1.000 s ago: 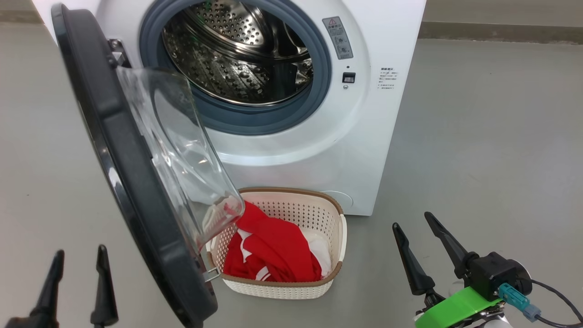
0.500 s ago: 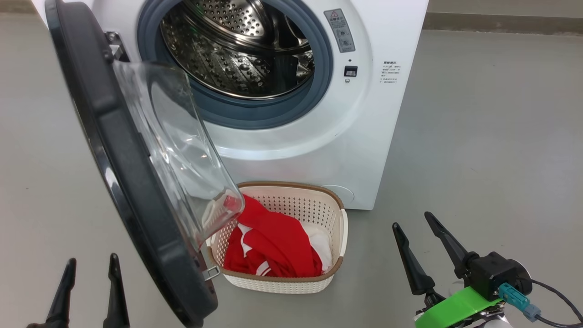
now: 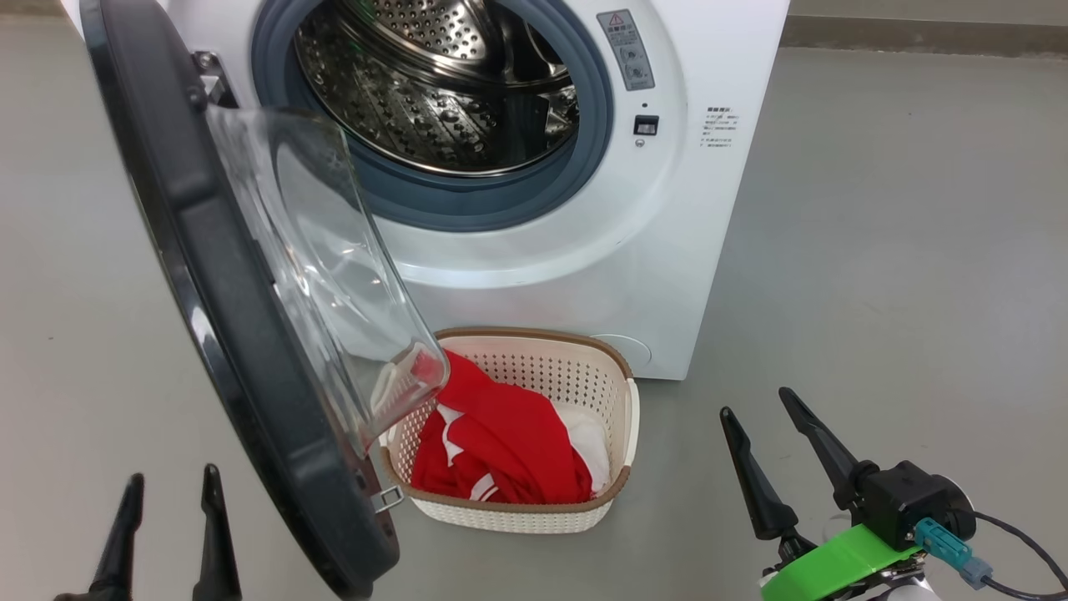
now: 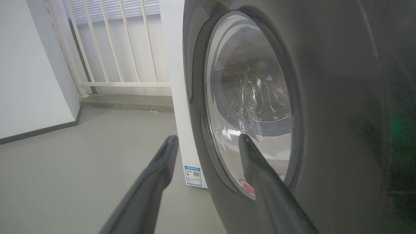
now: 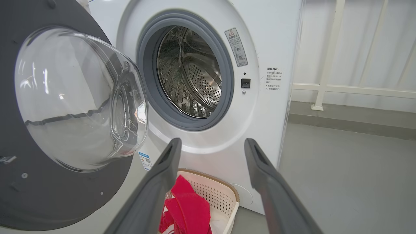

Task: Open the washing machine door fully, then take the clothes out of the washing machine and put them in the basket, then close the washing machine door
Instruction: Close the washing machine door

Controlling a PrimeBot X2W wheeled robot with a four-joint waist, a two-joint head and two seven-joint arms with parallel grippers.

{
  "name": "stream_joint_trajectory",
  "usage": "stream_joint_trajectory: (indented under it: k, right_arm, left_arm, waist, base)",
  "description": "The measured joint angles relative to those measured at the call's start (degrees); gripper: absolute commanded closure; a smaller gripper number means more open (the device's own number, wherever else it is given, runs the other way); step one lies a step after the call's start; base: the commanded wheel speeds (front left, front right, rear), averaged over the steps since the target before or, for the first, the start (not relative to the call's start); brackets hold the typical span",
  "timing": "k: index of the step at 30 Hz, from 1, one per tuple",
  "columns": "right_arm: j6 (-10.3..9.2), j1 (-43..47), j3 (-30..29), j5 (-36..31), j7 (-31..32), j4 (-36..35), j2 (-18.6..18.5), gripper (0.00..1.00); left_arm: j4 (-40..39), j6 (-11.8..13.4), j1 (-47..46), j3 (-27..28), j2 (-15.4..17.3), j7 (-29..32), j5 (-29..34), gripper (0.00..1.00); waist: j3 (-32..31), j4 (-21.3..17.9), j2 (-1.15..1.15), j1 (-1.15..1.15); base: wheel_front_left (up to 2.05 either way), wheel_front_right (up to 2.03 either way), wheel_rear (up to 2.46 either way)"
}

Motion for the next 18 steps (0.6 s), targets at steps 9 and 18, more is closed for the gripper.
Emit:
stream_joint_trajectory:
  k: [9, 18]
  right_arm:
    - [0.0, -0.02, -0.12, 0.0, 0.0, 0.03, -0.01, 0.0]
    - [0.0, -0.07, -0.07, 0.02, 0.0, 0.14, 0.0, 0.0]
  left_arm:
    - [-3.47, -5.1, -3.6, 3.24, -3.13, 1.11, -12.15, 1.0]
    - [-7.02, -6.86, -12.99, 11.79, -5.56, 14.62, -42.42, 1.0]
  waist:
    - [0.03, 0.33, 0.0, 0.0]
    - [0.43, -0.24, 0.0, 0.0]
  base:
    - [0.0, 0.0, 0.0]
    - [0.0, 0.0, 0.0]
